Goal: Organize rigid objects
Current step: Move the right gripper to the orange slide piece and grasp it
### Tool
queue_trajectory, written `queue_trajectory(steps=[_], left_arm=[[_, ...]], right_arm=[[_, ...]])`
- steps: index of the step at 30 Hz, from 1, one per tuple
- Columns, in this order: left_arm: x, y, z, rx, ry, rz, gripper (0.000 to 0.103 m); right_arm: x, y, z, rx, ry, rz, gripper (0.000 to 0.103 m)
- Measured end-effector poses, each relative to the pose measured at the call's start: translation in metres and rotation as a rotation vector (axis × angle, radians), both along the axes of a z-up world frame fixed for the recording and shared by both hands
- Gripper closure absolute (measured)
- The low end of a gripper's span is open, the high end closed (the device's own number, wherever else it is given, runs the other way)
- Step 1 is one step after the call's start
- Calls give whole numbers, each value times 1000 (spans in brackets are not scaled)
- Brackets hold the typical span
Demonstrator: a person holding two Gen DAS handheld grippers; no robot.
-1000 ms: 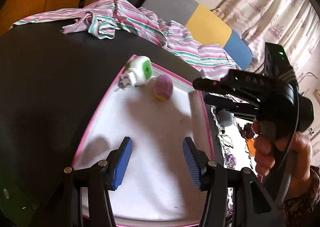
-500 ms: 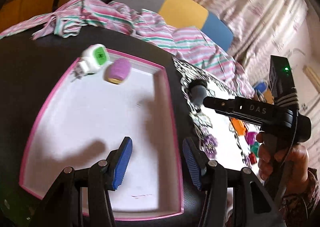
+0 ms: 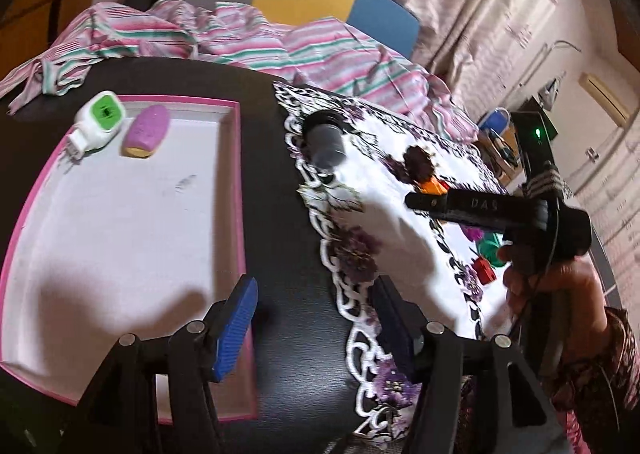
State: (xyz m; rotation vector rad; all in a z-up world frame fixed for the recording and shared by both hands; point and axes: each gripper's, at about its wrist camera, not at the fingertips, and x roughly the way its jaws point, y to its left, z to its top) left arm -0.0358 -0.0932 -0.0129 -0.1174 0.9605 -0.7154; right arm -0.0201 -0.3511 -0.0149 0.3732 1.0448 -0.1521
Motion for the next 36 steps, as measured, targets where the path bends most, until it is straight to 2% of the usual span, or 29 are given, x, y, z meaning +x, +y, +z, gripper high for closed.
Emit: queue_trajectory(steps=[4, 8, 12, 14, 19, 22, 27, 36], left_arm=[[-4, -12, 0, 15, -1, -24, 42], [-8, -19, 1, 21, 1, -43, 42], [-11, -23, -1, 26, 6, -53, 42], [-11, -23, -3, 24, 21, -53, 42], [-10, -28, -7, 37, 35, -58, 42], [-10, -31, -7, 41, 35, -62, 42], [-6, -40, -5, 46, 29, -67, 42], [7, -64, -1, 48, 24, -79, 42]], right_arm=[[-8, -37, 8, -32, -18, -93, 49], [-11, -78, 13, -72, -25, -206, 38], [-11, -117, 4, -89, 8, -304, 38], [-12, -128, -1, -72, 14, -322, 38], [-6, -124, -13, -65, 23, -293, 38], [2, -120, -18, -64, 41, -255, 44], [9, -111, -30, -53, 83, -189, 64], [7, -113, -36, -25, 105, -190, 76]])
